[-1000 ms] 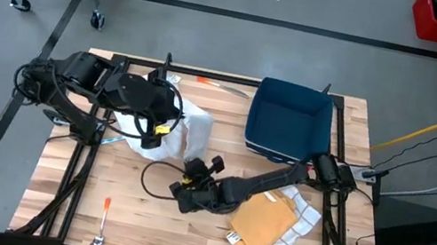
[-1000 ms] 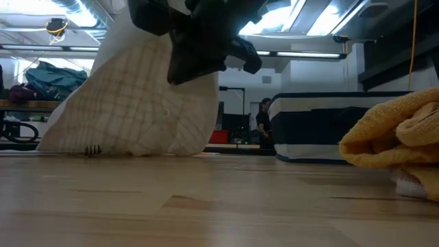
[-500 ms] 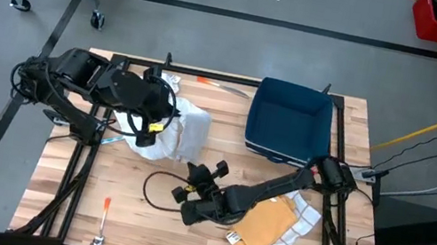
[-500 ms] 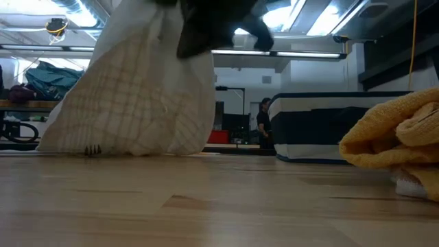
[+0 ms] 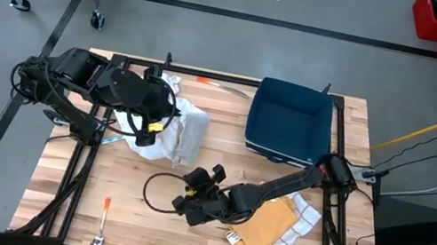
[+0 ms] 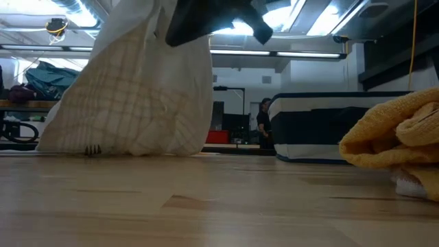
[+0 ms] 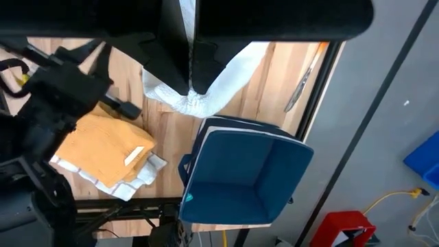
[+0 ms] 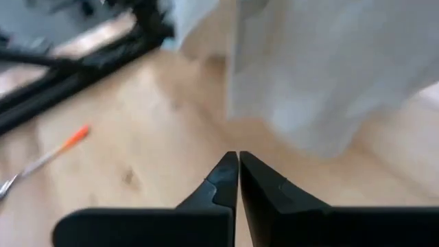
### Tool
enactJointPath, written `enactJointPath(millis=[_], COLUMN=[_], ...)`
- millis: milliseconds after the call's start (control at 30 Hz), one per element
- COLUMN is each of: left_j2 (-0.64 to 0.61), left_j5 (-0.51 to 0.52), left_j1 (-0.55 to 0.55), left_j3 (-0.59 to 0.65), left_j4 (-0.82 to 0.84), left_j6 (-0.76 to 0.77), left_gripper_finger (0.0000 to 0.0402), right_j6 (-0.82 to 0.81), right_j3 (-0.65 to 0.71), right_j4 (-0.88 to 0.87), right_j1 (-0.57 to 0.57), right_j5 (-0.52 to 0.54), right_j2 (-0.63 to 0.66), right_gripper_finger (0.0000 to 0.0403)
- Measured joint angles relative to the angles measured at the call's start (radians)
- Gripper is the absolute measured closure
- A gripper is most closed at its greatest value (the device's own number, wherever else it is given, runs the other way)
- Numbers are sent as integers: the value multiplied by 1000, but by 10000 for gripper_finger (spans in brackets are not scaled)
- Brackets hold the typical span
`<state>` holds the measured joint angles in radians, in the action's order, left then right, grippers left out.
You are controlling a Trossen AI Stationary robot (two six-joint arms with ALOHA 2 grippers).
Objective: Fold towel
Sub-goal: Fold the white-and-gray checkered towel
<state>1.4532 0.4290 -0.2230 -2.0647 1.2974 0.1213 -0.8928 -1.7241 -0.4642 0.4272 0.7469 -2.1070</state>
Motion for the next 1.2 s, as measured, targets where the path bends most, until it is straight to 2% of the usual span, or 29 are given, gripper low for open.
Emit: enactJointPath(millis=[67, 333, 500, 600, 767, 867, 1000, 1200], left_j2=[0, 1, 1, 2, 2, 2, 2, 2], left_j5=[0, 0, 0, 0, 0, 0, 0, 0], left_j1=[0, 0, 0, 0, 0, 0, 0, 0], left_j3=[0, 0, 0, 0, 0, 0, 0, 0], left_j4=[0, 0, 1, 1, 3, 4, 3, 2], left_j6=[-3, -18, -28, -29, -32, -32, -47, -43], left_gripper_finger=[401, 401, 401, 401, 401, 401, 401, 401], right_j6=[0, 10, 11, 9, 3, 0, -1, -4], right_j3=[0, 0, 0, 0, 1, 1, 1, 2], right_j4=[0, 74, 110, 118, 123, 132, 202, 298], right_j1=[-8, -46, -71, -76, -75, -75, -75, -82], right_j5=[-76, -270, -356, -326, -169, -126, -120, -83], right_j2=[-1, -1, -2, -10, -20, -24, -34, -67], right_gripper_finger=[382, 380, 339, 292, 215, 184, 164, 166])
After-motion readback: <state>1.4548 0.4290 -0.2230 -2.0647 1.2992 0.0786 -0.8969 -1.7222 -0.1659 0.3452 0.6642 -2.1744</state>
